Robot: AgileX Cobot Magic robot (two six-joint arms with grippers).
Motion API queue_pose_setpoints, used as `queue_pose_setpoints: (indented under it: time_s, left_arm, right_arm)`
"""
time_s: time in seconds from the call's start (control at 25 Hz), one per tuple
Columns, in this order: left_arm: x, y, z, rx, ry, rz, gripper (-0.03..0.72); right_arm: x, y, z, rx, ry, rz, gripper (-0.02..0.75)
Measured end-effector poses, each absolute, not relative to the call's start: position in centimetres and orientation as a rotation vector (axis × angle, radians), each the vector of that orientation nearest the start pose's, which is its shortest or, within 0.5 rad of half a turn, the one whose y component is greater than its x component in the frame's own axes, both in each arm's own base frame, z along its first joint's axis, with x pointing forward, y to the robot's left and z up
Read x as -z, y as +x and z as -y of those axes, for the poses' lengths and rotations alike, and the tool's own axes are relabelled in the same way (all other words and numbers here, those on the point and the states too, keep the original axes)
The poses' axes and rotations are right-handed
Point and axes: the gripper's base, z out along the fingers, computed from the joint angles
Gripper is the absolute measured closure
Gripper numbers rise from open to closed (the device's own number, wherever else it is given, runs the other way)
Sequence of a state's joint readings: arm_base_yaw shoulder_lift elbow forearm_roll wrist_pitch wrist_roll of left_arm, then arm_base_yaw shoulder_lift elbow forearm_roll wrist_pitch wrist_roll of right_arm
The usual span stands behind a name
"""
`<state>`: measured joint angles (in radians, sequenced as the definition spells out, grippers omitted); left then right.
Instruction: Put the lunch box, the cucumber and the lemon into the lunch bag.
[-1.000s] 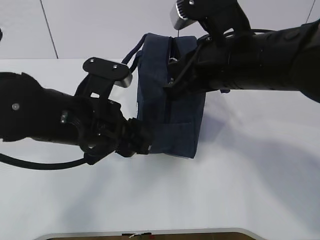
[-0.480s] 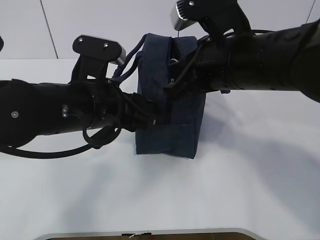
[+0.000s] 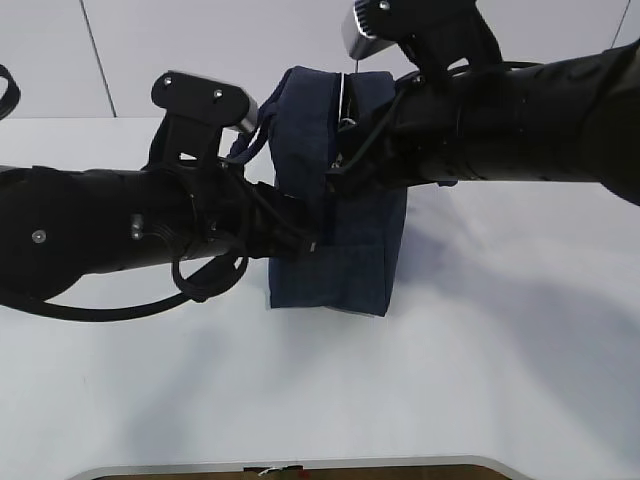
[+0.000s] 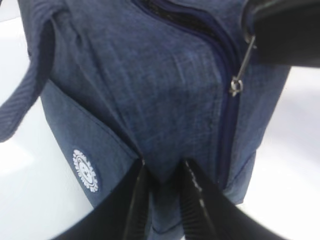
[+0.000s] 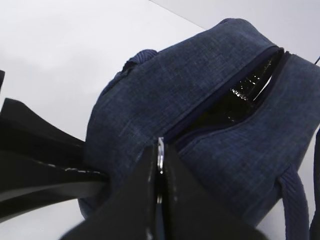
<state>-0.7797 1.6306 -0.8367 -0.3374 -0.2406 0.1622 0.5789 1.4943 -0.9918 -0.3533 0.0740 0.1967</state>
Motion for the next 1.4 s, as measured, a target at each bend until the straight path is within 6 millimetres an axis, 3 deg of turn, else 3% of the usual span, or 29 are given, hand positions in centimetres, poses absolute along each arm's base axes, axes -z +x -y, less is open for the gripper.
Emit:
queue_pose_setpoints:
  time_s: [0.12, 0.24, 0.6, 0.88, 1.2, 1.4]
  left_arm:
    - [-21.5, 24.7, 23.5, 0.504, 0.582, -2.004, 0.666]
    - [-21.5, 24.7, 23.5, 0.504, 0.582, -2.004, 0.692]
    - [-21.4, 24.7, 23.5, 0.501, 0.595, -2.006, 0.694]
    - [-20.5, 24.8, 23.6, 0.487, 0.614, -2.028, 0.694]
    - [-19.9, 25.0, 23.8, 0.478, 0.619, -2.038, 0.693]
    - [-19.7, 25.0, 23.8, 0.476, 0.621, -2.043, 0.693]
  right_arm:
    - [-28.4, 28.2, -18.2, -0.243, -0.715, -1.938, 0.733]
    - [-28.4, 28.2, -18.2, -0.25, -0.705, -1.945, 0.733]
    - [-28.5, 28.2, -18.2, -0.254, -0.697, -1.948, 0.733]
    - [-30.0, 28.7, -18.3, -0.248, -0.672, -1.944, 0.733]
    - [-30.4, 28.9, -18.4, -0.243, -0.666, -1.946, 0.733]
    - [-30.5, 29.8, -18.9, -0.233, -0.678, -1.933, 0.733]
